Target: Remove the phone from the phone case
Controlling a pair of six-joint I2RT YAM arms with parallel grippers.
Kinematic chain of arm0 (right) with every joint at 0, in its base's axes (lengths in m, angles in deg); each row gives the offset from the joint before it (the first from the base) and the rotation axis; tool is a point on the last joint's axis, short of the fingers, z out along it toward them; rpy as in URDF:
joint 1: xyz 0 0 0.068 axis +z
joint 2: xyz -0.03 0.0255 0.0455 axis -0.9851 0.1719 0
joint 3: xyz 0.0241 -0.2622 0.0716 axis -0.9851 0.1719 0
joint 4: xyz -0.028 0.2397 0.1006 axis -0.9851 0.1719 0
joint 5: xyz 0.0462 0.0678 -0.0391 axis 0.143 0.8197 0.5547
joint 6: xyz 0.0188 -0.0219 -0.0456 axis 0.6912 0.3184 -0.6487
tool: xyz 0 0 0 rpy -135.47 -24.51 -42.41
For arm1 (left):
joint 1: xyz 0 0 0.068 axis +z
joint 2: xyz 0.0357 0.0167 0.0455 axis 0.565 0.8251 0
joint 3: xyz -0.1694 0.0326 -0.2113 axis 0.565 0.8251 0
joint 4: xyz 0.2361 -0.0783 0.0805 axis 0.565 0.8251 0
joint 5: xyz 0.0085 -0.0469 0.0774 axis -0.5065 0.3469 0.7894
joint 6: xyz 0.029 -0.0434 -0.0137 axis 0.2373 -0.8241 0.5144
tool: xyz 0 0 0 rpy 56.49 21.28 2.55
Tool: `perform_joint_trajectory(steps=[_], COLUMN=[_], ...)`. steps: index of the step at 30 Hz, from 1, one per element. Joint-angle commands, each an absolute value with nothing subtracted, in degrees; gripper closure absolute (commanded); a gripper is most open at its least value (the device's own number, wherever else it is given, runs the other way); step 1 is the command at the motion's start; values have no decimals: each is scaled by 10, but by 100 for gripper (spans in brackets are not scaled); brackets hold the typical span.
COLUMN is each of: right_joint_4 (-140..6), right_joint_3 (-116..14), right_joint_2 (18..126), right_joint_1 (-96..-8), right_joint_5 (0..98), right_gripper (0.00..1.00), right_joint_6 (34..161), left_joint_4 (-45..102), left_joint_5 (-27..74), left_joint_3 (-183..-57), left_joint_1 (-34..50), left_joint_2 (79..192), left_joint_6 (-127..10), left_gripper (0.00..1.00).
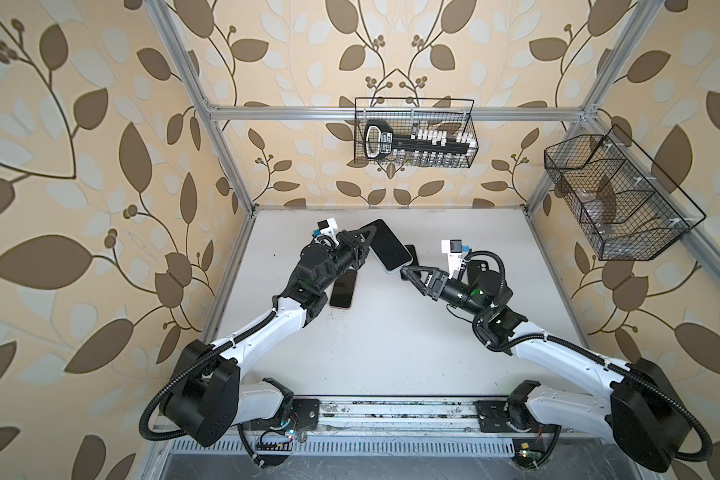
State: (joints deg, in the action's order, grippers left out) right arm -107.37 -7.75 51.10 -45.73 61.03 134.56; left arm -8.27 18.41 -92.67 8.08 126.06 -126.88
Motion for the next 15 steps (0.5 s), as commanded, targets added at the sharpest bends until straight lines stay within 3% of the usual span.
perform_joint_trajectory(steps=[1,15], right_joint_4=[-1096,-1121], right_joint_3=[-68,-61], right_joint_2=[518,518], right_joint_1=[-461,-475], right_joint_5=[601,613], right_gripper=[30,31], right_joint_6=[1360,1374], left_joint_4=[-154,-161], left_joint_5=[186,179], left_joint_3=[-950,-956], left_joint_1=[73,69], left_joint_2=[1256,1264], left_joint_6=[-1284,-1288], left_gripper=[100,100])
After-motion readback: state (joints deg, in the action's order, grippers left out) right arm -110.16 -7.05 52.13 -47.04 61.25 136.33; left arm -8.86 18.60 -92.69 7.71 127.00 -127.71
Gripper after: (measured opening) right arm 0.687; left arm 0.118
